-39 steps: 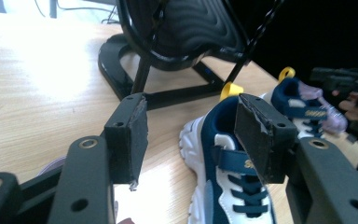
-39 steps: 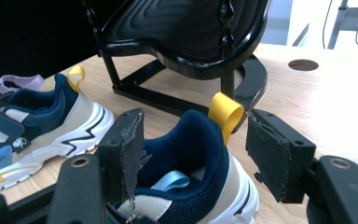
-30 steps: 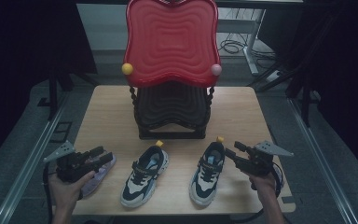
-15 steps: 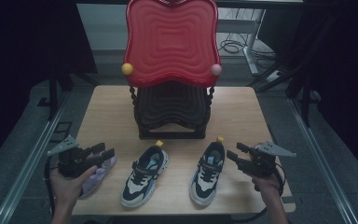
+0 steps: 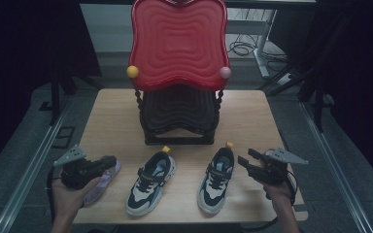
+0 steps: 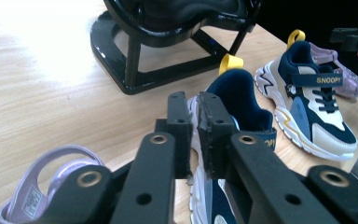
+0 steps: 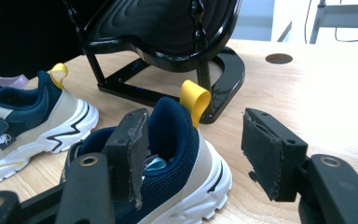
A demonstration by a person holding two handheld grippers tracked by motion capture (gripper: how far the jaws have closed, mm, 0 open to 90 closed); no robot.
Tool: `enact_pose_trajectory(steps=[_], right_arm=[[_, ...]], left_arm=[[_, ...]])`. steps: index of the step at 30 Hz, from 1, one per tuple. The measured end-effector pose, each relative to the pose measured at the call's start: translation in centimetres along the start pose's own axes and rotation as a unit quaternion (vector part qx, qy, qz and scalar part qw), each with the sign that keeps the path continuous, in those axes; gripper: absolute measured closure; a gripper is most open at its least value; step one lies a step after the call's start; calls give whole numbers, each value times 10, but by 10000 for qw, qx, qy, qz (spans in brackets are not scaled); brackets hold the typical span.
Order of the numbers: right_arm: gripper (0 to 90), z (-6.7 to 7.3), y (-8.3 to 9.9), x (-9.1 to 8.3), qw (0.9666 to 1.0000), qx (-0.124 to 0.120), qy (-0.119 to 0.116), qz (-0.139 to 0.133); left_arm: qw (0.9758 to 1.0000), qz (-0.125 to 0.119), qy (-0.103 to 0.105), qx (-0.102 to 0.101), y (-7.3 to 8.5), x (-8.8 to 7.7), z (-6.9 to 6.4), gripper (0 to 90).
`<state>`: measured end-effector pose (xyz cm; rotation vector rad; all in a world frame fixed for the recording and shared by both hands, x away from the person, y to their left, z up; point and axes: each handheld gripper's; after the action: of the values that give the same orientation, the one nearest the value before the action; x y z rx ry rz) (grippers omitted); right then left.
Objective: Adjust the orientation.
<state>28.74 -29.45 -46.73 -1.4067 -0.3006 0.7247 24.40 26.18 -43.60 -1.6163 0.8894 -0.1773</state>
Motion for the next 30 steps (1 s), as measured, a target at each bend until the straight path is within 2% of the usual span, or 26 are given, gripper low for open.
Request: enact_pose_trajectory(steps=[8, 11, 16, 21, 30], right_arm=[[408, 4, 3, 3, 9999, -80, 9, 135], [402, 3, 3, 3, 9998, -47, 12, 188], [401, 3, 4, 3, 9998, -49, 56, 179], [401, 4, 3, 2, 9998, -40, 72, 179], [398, 3, 7, 6, 9996, -68, 95, 257]], left_arm=[[9999, 101, 5, 4, 3, -6, 1, 896], [9996, 248, -111, -31, 8, -13, 4, 899], [9993, 307, -218, -55, 12, -25, 8, 900], [9979, 527, -365, -96, 24, -37, 11, 899], [9947, 856, -487, -301, 50, -36, 17, 899]])
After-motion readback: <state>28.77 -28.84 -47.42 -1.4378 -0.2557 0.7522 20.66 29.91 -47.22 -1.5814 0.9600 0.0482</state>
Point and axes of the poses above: each handheld gripper's, and its own axes: x roughly forward along the jaws, y roughly out of its underside, z roughly to its left, and after that the axes turned 8 degrees about -z, right-handed
